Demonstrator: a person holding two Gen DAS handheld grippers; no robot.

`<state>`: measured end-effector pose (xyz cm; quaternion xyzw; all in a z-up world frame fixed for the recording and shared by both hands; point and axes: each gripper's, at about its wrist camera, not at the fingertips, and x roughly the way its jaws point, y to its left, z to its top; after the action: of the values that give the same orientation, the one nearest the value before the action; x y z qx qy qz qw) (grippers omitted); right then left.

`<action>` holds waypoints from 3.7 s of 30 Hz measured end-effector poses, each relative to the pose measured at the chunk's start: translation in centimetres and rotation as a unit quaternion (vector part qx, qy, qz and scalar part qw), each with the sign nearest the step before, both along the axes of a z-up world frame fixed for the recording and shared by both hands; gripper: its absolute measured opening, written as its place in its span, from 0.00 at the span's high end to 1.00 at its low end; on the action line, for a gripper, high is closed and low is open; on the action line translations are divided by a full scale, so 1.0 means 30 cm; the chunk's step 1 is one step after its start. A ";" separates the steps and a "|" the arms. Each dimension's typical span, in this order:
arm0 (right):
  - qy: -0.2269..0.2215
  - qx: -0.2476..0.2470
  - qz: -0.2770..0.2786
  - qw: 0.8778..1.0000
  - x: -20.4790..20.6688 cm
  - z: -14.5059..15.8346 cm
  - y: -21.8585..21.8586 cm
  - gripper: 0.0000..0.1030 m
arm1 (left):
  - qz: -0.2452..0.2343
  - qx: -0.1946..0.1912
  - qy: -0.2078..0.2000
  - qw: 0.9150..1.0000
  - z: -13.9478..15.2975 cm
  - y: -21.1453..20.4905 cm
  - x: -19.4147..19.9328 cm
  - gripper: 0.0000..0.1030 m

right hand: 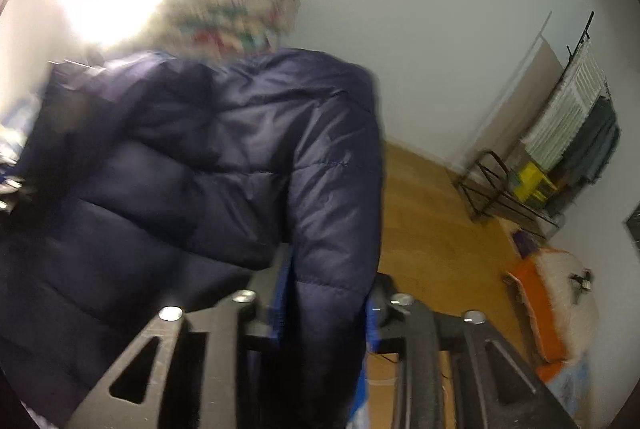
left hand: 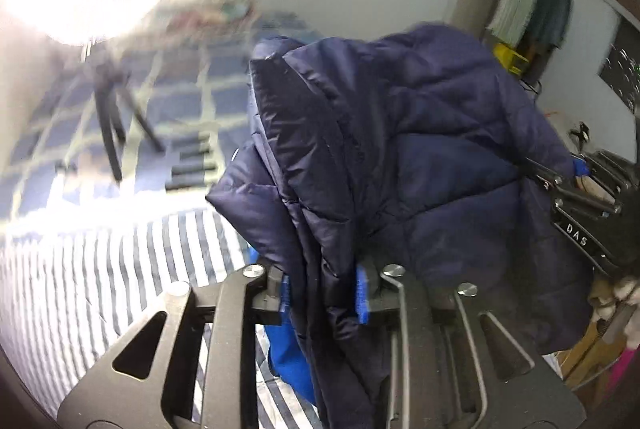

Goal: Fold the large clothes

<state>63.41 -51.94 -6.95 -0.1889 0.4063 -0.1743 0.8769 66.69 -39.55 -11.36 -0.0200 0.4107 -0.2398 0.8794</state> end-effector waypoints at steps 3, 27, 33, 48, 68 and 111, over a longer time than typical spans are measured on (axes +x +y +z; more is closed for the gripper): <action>0.018 -0.008 -0.031 0.999 0.001 -0.050 -0.062 0.62 | 0.017 -0.013 0.001 1.000 -0.034 0.033 0.024 0.52; -0.075 0.083 -0.012 0.994 -0.449 0.326 0.120 0.61 | -0.005 -0.002 -0.132 0.991 0.432 0.251 -0.552 0.48; -0.104 0.105 0.007 0.989 -0.698 0.499 0.267 0.59 | -0.011 -0.010 -0.162 0.987 0.584 0.382 -0.802 0.48; -0.125 0.102 0.038 0.986 -1.236 0.614 0.650 0.48 | -0.019 -0.012 -0.178 0.984 0.661 0.658 -1.338 0.48; -0.140 0.151 0.004 0.979 -1.531 0.355 0.728 0.23 | -0.036 0.009 -0.186 0.982 0.485 0.754 -1.669 0.17; -0.129 0.127 -0.013 0.983 -1.491 0.265 0.732 0.00 | -0.001 0.052 -0.167 0.985 0.374 0.782 -1.634 0.00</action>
<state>18.68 -29.99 1.01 -0.0462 0.3110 -0.1555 0.9365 17.68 -16.10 -0.13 0.0660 0.2697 -0.2187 0.9355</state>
